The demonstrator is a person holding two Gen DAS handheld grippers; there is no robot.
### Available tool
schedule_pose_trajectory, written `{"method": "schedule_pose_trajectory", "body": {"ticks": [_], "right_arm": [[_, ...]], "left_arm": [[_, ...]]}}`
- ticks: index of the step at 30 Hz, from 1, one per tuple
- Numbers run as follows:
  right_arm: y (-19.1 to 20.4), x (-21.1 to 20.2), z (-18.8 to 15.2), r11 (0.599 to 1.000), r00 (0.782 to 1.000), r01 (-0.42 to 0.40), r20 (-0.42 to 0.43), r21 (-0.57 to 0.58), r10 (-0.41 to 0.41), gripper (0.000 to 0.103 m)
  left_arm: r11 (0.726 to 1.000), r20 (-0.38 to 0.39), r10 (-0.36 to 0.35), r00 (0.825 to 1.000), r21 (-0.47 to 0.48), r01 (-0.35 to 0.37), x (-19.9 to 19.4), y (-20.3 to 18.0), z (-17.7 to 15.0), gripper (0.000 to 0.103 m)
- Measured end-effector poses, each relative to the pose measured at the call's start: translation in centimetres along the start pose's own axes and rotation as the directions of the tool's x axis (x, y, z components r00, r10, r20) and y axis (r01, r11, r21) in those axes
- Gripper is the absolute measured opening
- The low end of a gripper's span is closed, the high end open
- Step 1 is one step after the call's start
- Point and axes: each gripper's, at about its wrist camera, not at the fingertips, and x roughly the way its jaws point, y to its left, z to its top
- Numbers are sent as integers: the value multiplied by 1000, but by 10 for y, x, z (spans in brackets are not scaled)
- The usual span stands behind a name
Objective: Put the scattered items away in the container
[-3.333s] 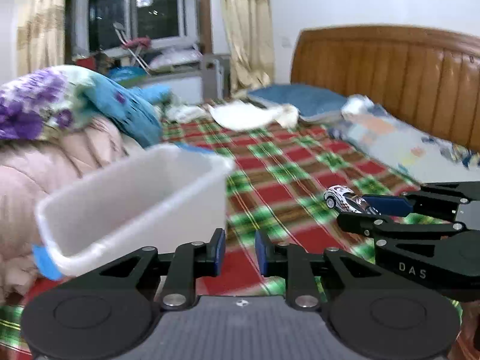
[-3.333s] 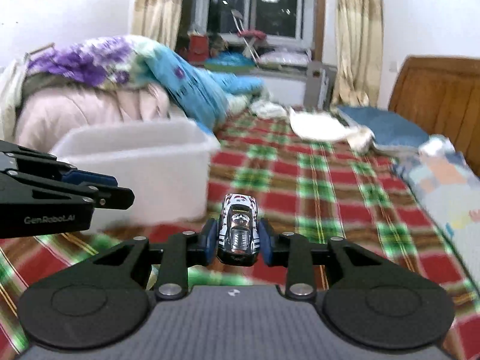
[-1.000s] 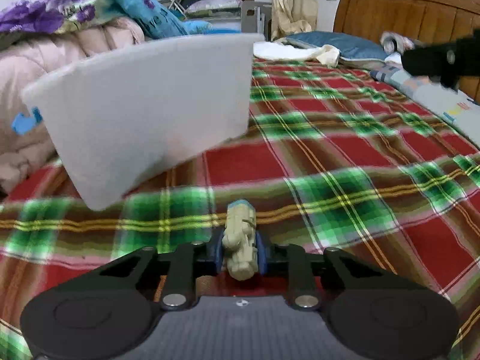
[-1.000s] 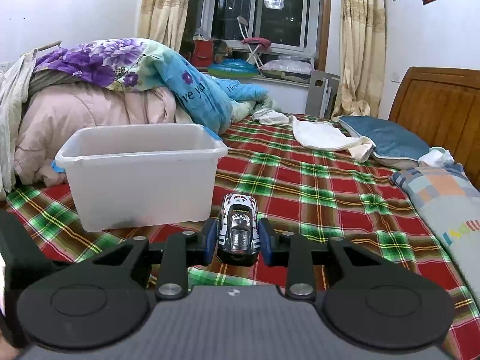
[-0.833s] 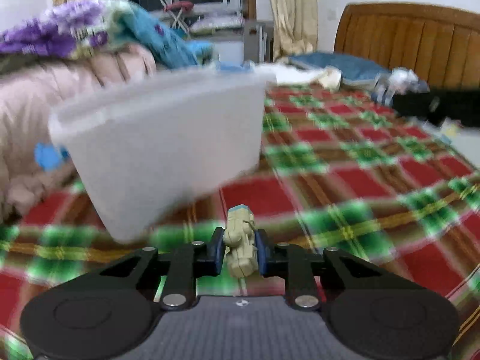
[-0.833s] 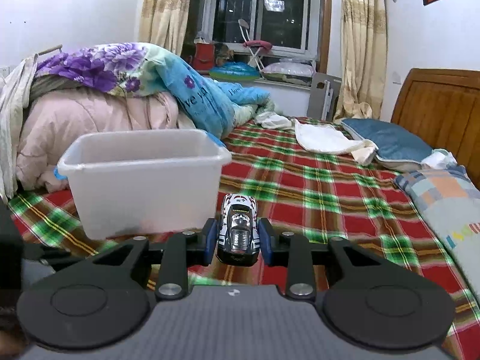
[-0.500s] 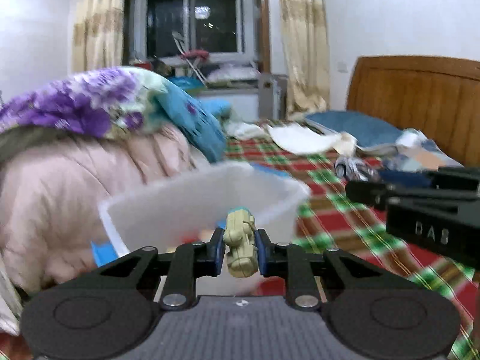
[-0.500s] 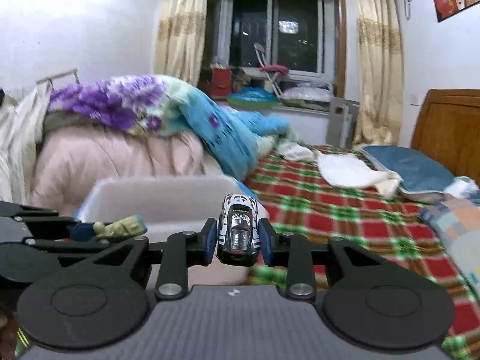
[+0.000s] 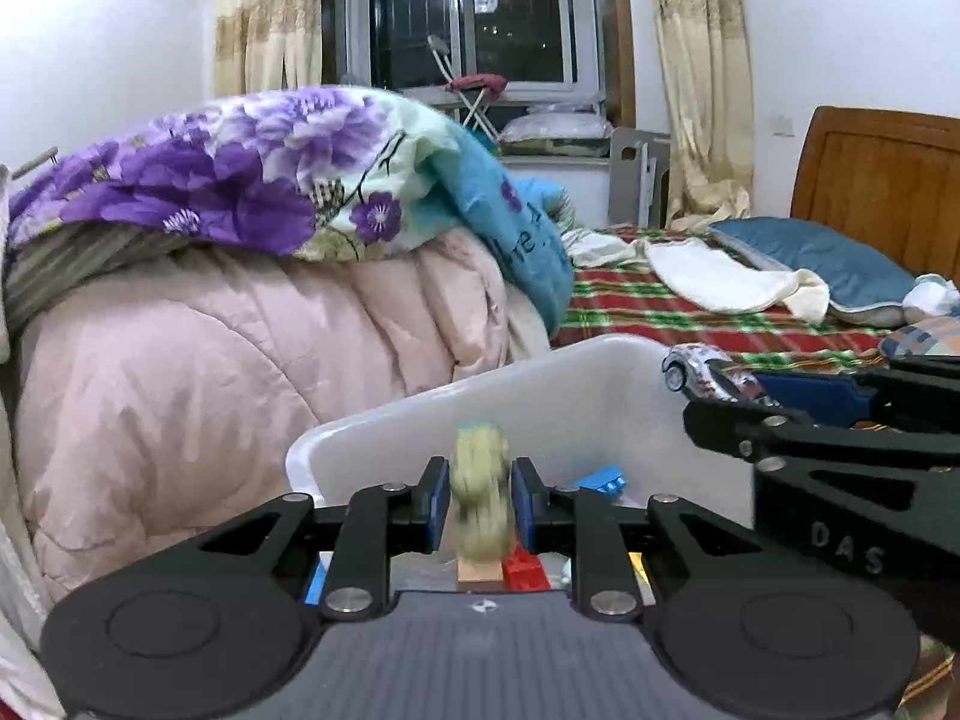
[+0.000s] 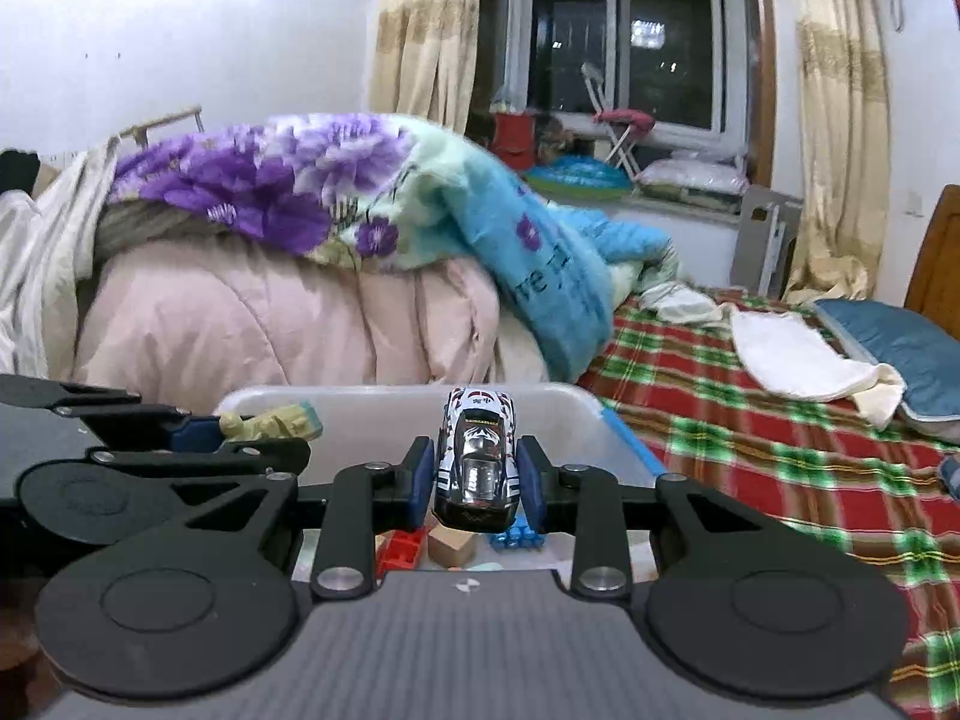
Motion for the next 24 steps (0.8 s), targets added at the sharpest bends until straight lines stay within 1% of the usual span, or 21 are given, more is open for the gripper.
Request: {"method": "schedule_pose_trajectory", "body": {"ticks": [1, 2, 3, 4, 5, 6, 7, 8, 9, 10, 12, 15, 17, 21, 23, 24], "right_arm": [[0, 6, -1, 1000, 1000, 0, -12, 0, 0, 34], [0, 12, -2, 1000, 1000, -1, -25, 7, 1, 38], [-2, 15, -3, 1000, 999, -3, -34, 19, 3, 42], [-3, 18, -4, 999, 999, -2, -40, 33, 4, 43], [-5, 19, -6, 999, 999, -3, -39, 45, 5, 43], [-7, 19, -7, 998, 999, -3, -36, 56, 5, 45], [-10, 18, -7, 998, 1000, -1, -31, 63, 3, 49], [-12, 15, -8, 998, 1000, 2, -24, 68, 0, 53], [-14, 12, -9, 997, 1000, 5, -13, 73, -4, 55], [-16, 6, -10, 997, 1000, 4, -1, 79, -4, 57], [-19, -4, -12, 996, 1000, 7, 16, 88, -8, 58], [-24, -26, -22, 994, 999, 19, 38, 106, -23, 63], [-28, -42, -31, 992, 998, 28, 47, 120, -33, 70], [-33, -70, -50, 987, 997, 62, 25, 148, -67, 76], [-35, -82, -57, 980, 995, 99, 3, 174, -101, 87], [-37, -88, -61, 975, 993, 114, -3, 193, -115, 90]], "left_arm": [[1000, -9, -1, 1000, 4, 1, 5, 0, 1, 30], [1000, -14, 1, 1000, 1, -1, 8, 1, 1, 34], [1000, -16, 13, 1000, -7, -14, 10, 1, 0, 40], [1000, -14, 24, 1000, -10, -25, 11, 2, 0, 50], [999, -11, 34, 999, -12, -34, 11, 3, 0, 54], [999, -5, 35, 999, -12, -35, 11, 5, -1, 60], [999, 3, 30, 1000, -14, -30, 10, 6, -1, 65], [1000, 11, 26, 1000, -18, -26, 7, 7, -1, 68], [1000, 18, 22, 1000, -17, -21, 5, 7, -1, 71], [1000, 24, 19, 1000, -14, -19, 2, 7, -1, 71], [1000, 34, 14, 999, -5, -14, -6, 4, -1, 71], [1000, 52, 5, 999, 5, -5, -21, 1, 0, 72], [1000, 58, -12, 998, -4, 12, -34, -3, -1, 75], [999, 40, -35, 999, 1, 35, -58, -19, -9, 76], [999, 24, -49, 999, -4, 49, -71, -30, -16, 77], [998, 19, -59, 998, -6, 59, -77, -35, -20, 79]]}}
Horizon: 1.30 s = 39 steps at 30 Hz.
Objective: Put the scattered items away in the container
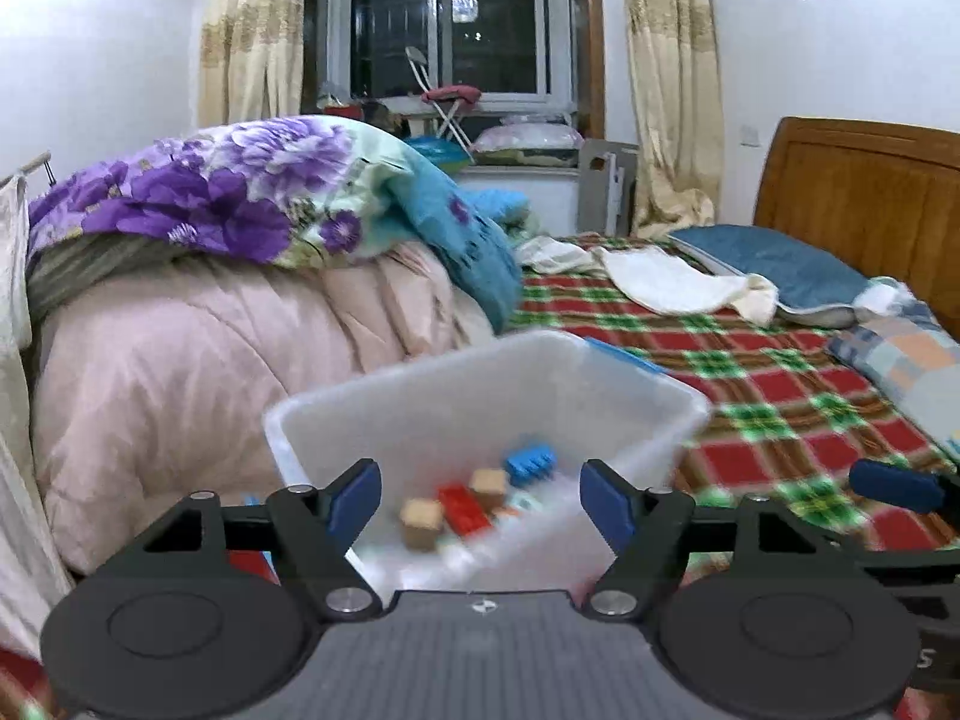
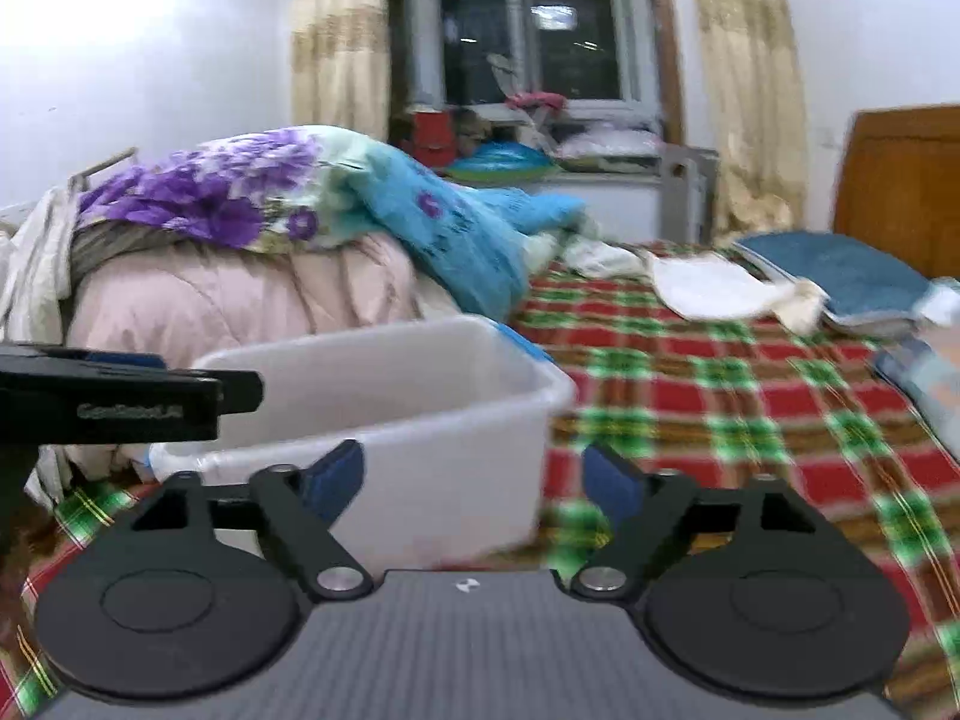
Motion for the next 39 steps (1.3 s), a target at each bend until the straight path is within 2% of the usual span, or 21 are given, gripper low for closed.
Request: {"method": "schedule_pose_trajectory", "body": {"ticks": [2, 5, 8, 11, 13, 15, 17, 23, 29, 33, 36, 39], "right_arm": [[-5, -11, -7, 999, 1000, 22, -8, 25, -21, 99], [-9, -22, -12, 999, 998, 45, -37, 24, -44, 99], [-8, -25, -9, 998, 993, 56, -106, 12, -54, 103], [-3, -24, 2, 999, 988, 47, -145, -4, -47, 103], [1, -24, 10, 999, 987, 48, -152, -2, -48, 103], [7, -21, 20, 999, 983, 45, -176, -9, -46, 103], [14, -18, 28, 999, 979, 41, -199, -26, -46, 103], [32, -10, 38, 998, 981, 30, -190, -54, -40, 103], [45, -3, 30, 996, 983, 22, -181, -87, -37, 103], [46, 0, 27, 995, 980, 17, -195, -96, -36, 103], [45, 1, 26, 995, 980, 16, -195, -100, -36, 103], [44, 1, 26, 993, 981, 21, -189, -117, -43, 103]], "left_arm": [[1000, -7, -18, 1000, 10, 18, -12, -12, -9, 82], [1000, -39, -17, 999, 24, 18, -24, -23, -13, 82], [1000, -83, -9, 997, 19, 11, -32, -26, -12, 82], [1000, -109, -5, 994, 9, 6, -35, -24, -2, 82], [998, -108, 49, 993, 42, -45, -37, -24, 9, 84], [998, -130, 53, 990, 50, -47, -35, -20, 21, 84], [999, -150, 48, 988, 18, -46, -35, -10, 34, 84], [997, -153, -10, 988, -82, -3, -33, 22, 51, 84], [992, -117, 107, 987, -55, -114, -27, 34, 48, 84], [993, -120, 72, 990, -89, -83, -20, 43, 48, 84], [993, -130, 98, 987, -60, -107, -12, 40, 51, 84], [996, -134, 66, 989, -44, -72, -8, 37, 51, 84]]}}
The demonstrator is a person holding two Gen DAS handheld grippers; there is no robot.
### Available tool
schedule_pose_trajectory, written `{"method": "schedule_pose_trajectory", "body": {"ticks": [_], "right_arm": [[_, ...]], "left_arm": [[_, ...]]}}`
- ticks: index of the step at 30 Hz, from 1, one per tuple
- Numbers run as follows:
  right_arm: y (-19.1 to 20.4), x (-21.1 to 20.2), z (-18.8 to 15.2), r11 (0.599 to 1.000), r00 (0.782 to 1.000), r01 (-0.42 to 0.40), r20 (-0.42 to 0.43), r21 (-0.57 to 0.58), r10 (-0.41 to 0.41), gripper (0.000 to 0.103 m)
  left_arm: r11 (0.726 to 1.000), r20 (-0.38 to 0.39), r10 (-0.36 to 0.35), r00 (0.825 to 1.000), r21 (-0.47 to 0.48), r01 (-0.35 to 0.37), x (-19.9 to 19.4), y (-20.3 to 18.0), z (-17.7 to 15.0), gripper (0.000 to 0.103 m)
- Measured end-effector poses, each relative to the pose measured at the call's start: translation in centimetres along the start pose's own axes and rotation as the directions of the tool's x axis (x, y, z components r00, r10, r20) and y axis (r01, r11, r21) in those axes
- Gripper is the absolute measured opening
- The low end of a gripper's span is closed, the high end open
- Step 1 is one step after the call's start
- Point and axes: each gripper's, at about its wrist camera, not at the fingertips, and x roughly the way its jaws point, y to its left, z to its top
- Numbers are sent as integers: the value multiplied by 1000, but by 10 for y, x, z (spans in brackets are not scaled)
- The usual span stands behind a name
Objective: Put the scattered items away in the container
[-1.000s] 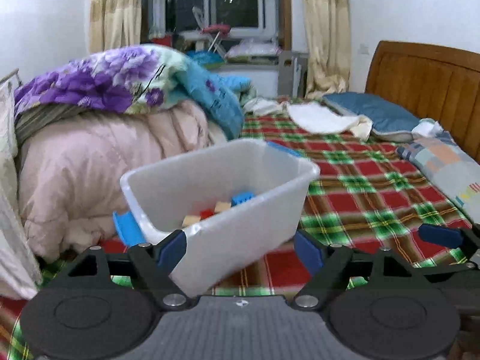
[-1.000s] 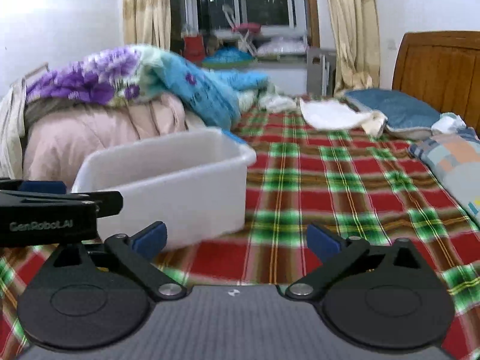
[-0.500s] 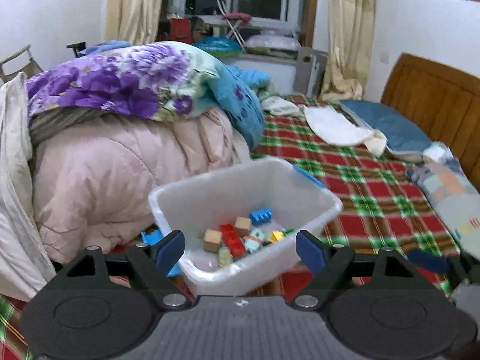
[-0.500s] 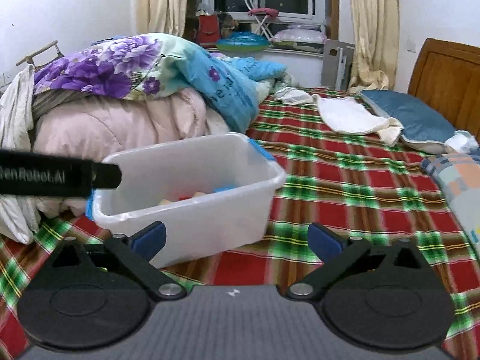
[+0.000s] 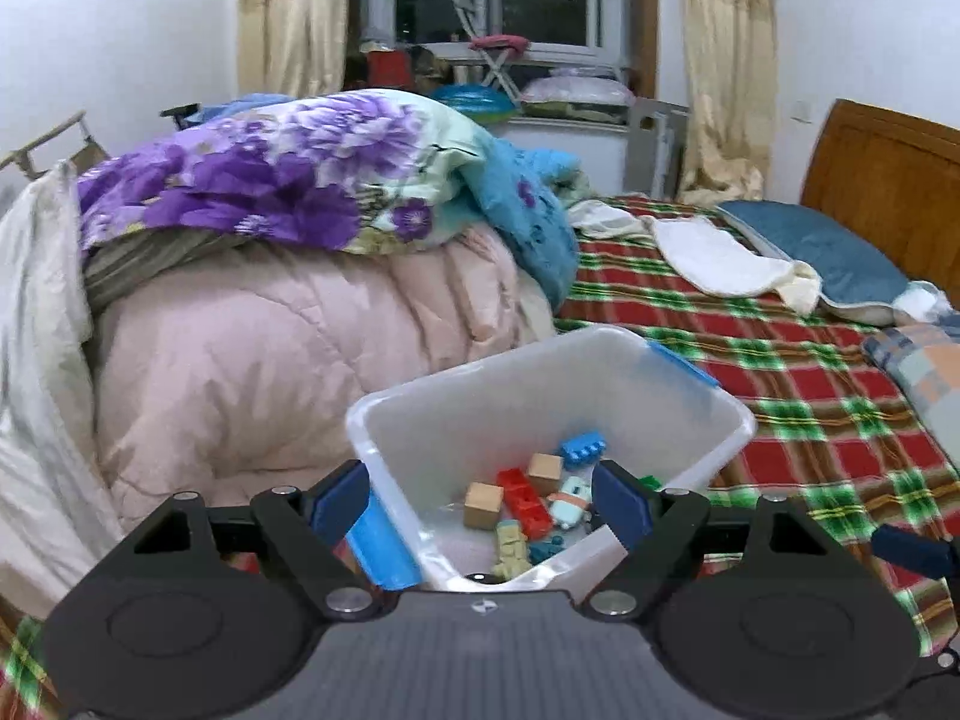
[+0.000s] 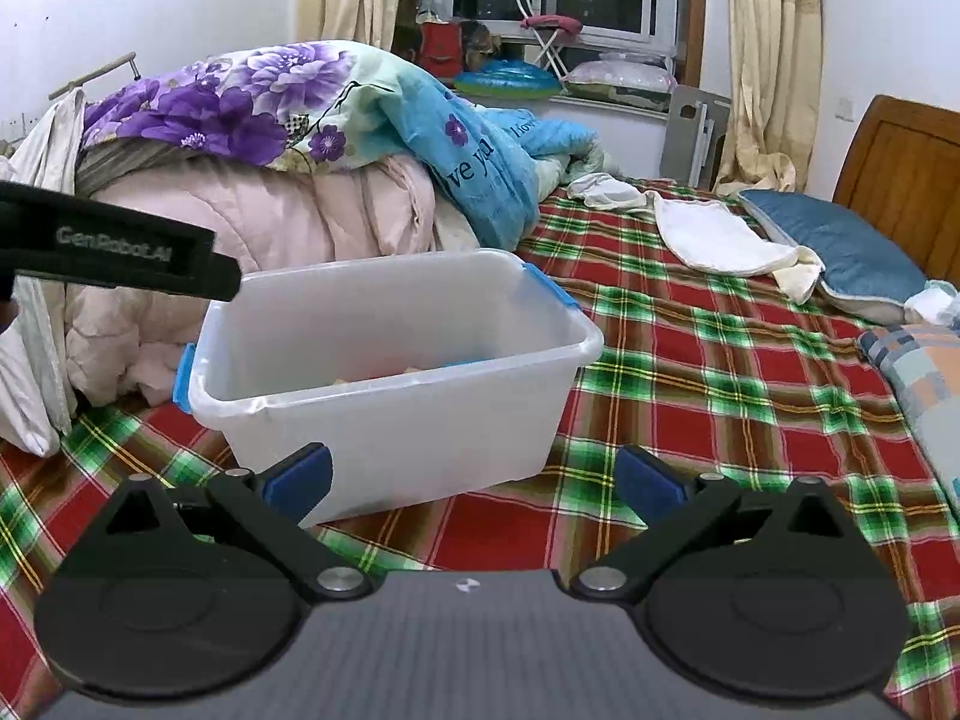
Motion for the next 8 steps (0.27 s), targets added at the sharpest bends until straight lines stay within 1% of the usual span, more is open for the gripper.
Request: {"method": "schedule_pose_trajectory", "body": {"ticks": [4, 5, 6, 8], "right_arm": [[-2, 2, -1, 1000, 1000, -1, 0, 4, 1, 103], [-3, 3, -2, 1000, 1000, -2, -2, 7, 2, 103], [-3, 4, -2, 1000, 1000, -2, -5, 9, 2, 103], [-3, 5, -4, 1000, 1000, -4, -9, 10, 4, 103]], "left_arm": [[1000, 0, -8, 1000, -13, 8, 3, -1, 0, 84], [1000, 2, 2, 1000, -9, -2, 3, -2, 0, 84], [1000, 10, 17, 1000, 6, -17, 2, -5, -1, 85], [994, 42, 82, 996, 62, -84, -1, -13, -3, 88]]}}
